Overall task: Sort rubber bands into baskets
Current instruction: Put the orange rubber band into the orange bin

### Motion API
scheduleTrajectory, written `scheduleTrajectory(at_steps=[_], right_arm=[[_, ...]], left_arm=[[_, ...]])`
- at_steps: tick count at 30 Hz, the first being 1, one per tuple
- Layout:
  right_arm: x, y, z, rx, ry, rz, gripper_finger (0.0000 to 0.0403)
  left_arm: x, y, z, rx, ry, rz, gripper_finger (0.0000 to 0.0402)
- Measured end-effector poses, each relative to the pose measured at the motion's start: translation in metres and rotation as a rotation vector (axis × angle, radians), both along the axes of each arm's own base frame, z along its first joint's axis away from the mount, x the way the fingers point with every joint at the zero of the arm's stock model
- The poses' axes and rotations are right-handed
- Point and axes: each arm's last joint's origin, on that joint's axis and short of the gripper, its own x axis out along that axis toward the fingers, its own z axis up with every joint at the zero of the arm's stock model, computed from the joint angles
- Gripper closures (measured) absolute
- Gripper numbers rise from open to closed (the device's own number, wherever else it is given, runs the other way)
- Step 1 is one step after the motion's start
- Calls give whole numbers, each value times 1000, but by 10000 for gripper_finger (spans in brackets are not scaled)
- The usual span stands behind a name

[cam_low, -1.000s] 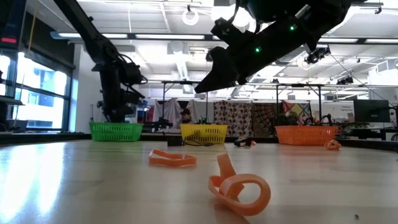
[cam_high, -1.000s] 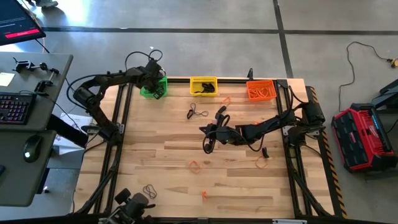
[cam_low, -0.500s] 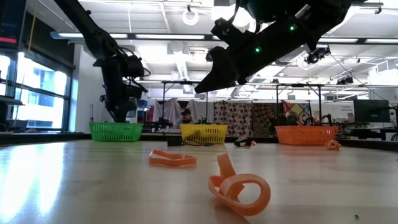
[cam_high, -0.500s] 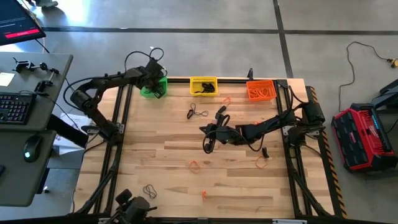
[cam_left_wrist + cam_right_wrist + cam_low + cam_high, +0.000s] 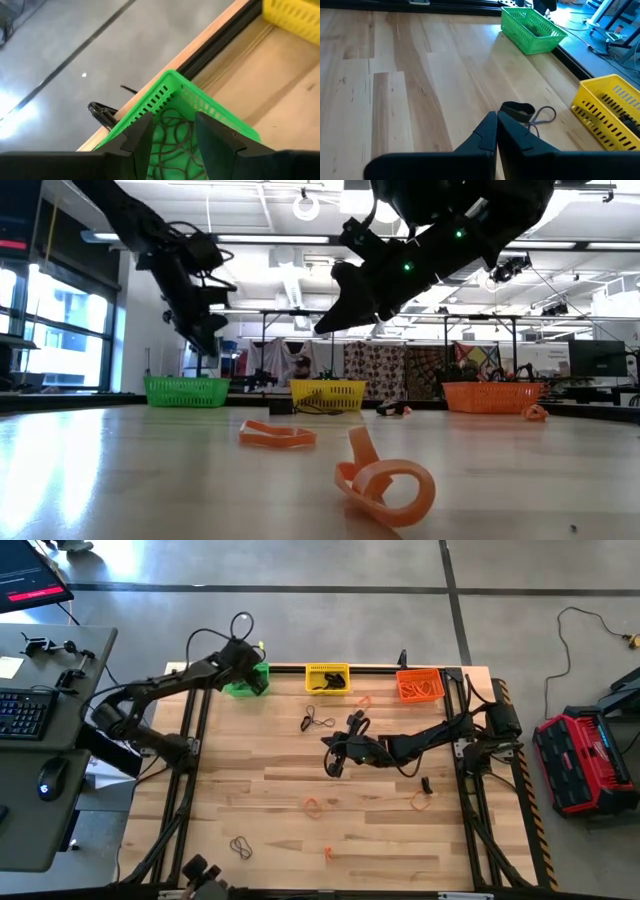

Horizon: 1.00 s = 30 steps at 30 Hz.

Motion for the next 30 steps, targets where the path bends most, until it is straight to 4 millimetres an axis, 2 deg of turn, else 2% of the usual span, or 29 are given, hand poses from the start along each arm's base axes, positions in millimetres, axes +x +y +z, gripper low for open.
scheduleTrajectory(at_steps=[5, 17, 30], right_arm=[[0, 0, 0, 6, -3, -2, 402], [0, 0, 0, 40, -10, 18, 402], [2, 2, 2, 110, -47, 55, 402]], left_arm=[[-5, -21, 6, 49, -80, -8, 263], [-12, -77, 4, 194, -259, -132, 263], [7, -130, -7, 163, -461, -451, 263]])
